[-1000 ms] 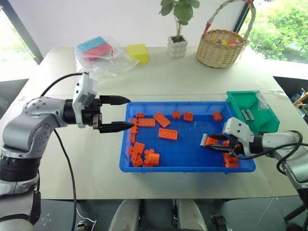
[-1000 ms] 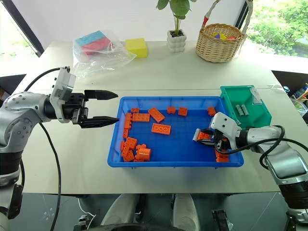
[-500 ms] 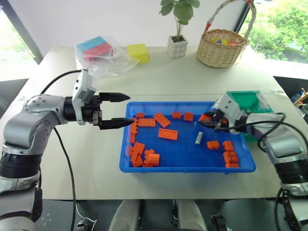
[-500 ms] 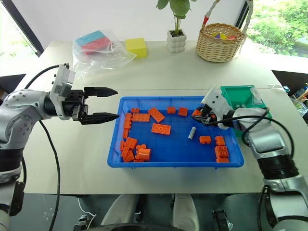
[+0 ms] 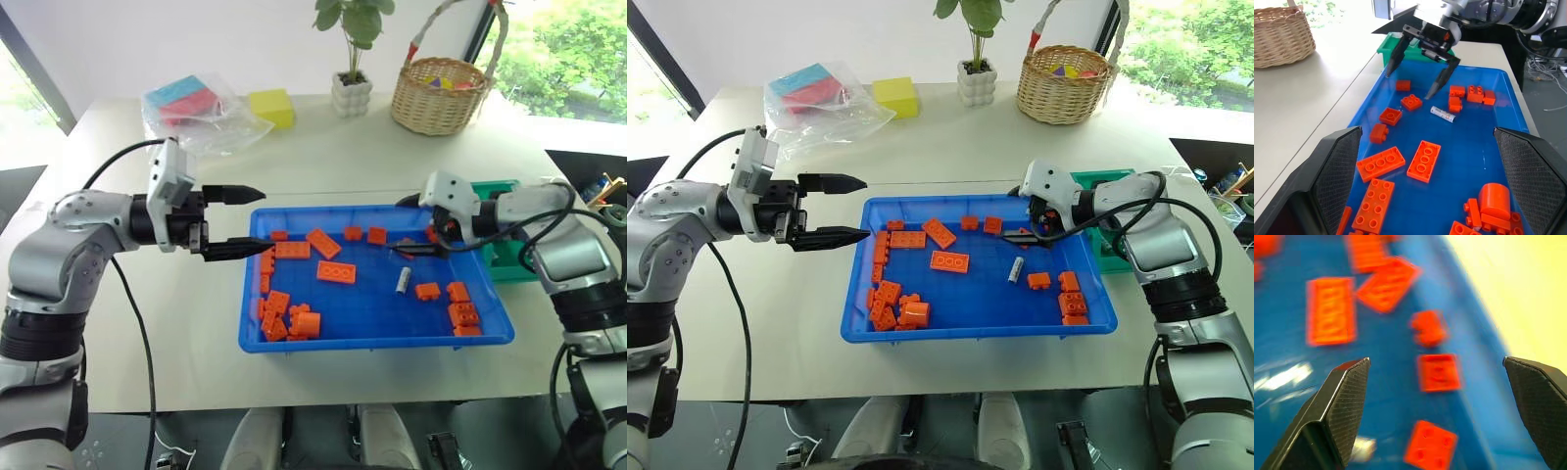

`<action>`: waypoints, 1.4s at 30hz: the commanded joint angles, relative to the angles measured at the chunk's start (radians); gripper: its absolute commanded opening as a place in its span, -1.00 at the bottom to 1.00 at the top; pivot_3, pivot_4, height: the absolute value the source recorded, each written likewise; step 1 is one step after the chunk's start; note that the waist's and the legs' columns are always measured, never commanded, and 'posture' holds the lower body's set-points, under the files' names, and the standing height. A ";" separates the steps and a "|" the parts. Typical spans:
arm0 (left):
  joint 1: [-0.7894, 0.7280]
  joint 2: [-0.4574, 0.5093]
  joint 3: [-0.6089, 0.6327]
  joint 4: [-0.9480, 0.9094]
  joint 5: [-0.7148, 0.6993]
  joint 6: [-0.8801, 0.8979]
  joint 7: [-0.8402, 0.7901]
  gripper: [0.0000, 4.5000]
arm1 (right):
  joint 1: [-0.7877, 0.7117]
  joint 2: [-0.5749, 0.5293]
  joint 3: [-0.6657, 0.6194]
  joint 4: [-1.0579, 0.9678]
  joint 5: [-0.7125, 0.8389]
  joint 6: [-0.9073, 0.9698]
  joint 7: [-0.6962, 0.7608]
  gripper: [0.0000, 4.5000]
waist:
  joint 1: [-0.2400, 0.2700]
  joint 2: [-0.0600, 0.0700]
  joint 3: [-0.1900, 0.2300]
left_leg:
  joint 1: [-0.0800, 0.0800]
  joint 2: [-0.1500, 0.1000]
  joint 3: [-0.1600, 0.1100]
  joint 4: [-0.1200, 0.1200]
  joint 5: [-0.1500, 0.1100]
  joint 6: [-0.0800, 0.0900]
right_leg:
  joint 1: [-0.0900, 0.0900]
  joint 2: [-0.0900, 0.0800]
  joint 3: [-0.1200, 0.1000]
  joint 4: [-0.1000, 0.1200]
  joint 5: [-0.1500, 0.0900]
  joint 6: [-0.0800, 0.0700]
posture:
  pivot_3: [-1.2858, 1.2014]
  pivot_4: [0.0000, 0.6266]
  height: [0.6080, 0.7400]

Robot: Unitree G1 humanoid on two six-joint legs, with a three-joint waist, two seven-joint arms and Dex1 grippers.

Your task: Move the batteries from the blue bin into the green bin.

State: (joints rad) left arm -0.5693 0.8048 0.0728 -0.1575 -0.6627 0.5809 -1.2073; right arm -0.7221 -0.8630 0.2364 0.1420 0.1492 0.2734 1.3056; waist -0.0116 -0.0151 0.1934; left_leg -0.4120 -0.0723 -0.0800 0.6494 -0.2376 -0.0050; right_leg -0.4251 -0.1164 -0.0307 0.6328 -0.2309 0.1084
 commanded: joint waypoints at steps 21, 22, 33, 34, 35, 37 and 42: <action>0.022 0.023 0.078 -0.064 -0.029 0.007 0.050 1.00 | -0.246 0.091 0.192 0.569 -0.307 -0.849 0.221 0.98 | -0.004 0.000 0.000 | 0.001 0.000 0.000 0.000 0.001 -0.002 | 0.000 0.000 0.001 0.001 0.000 0.000 | 0.03 -0.52 0.43; 0.019 0.024 0.077 -0.063 -0.029 0.008 0.052 1.00 | -0.252 0.102 0.189 0.587 -0.307 -0.855 0.215 0.98 | -0.005 0.000 0.000 | 0.001 0.000 0.000 0.000 0.001 -0.002 | 0.000 0.000 0.001 0.001 0.000 0.000 | 0.03 -0.52 0.43; -0.007 0.023 0.066 -0.053 -0.029 0.006 0.058 1.00 | -0.174 0.135 0.169 0.498 -0.256 -0.802 0.243 0.62 | -0.005 0.000 0.000 | 0.001 0.000 0.000 0.000 0.001 -0.002 | 0.000 0.001 0.001 0.002 0.000 0.000 | 0.03 -0.52 0.43; -0.009 0.022 0.065 -0.052 -0.029 0.006 0.058 1.00 | -0.161 0.134 0.166 0.482 -0.253 -0.794 0.240 0.39 | -0.005 0.000 0.000 | 0.001 0.000 0.000 0.000 0.001 -0.002 | 0.000 0.001 0.001 0.002 0.000 0.000 | 0.03 -0.52 0.43; -0.011 0.022 0.064 -0.052 -0.028 0.006 0.058 1.00 | -0.152 0.131 0.164 0.467 -0.250 -0.785 0.238 0.19 | -0.005 0.000 0.000 | 0.001 0.000 0.000 0.000 0.001 -0.002 | 0.000 0.001 0.001 0.002 0.000 0.000 | 0.03 -0.52 0.43; -0.013 0.021 0.063 -0.051 -0.028 0.005 0.057 1.00 | -0.133 0.124 0.155 0.434 -0.242 -0.762 0.235 -0.28 | -0.005 0.000 0.000 | 0.001 0.000 0.000 0.000 0.001 -0.002 | 0.000 0.001 0.001 0.002 0.000 0.000 | 0.03 -0.52 0.43; -0.022 0.016 0.055 -0.044 -0.024 0.001 0.053 1.00 | -0.084 0.101 0.097 0.298 -0.174 -0.608 0.225 -0.96 | -0.003 0.000 0.000 | 0.002 0.000 0.000 0.000 0.001 -0.002 | 0.000 0.001 0.001 0.003 0.000 0.000 | 0.03 -0.52 0.43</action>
State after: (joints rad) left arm -0.5670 0.8160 0.1116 -0.1955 -0.6804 0.5893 -1.1526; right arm -0.8107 -0.7453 0.3810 0.5094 -0.0725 -0.3968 1.5378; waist -0.0149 -0.0149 0.1935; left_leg -0.4104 -0.0724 -0.0803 0.6492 -0.2368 -0.0069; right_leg -0.4254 -0.1160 -0.0298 0.6355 -0.2307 0.1084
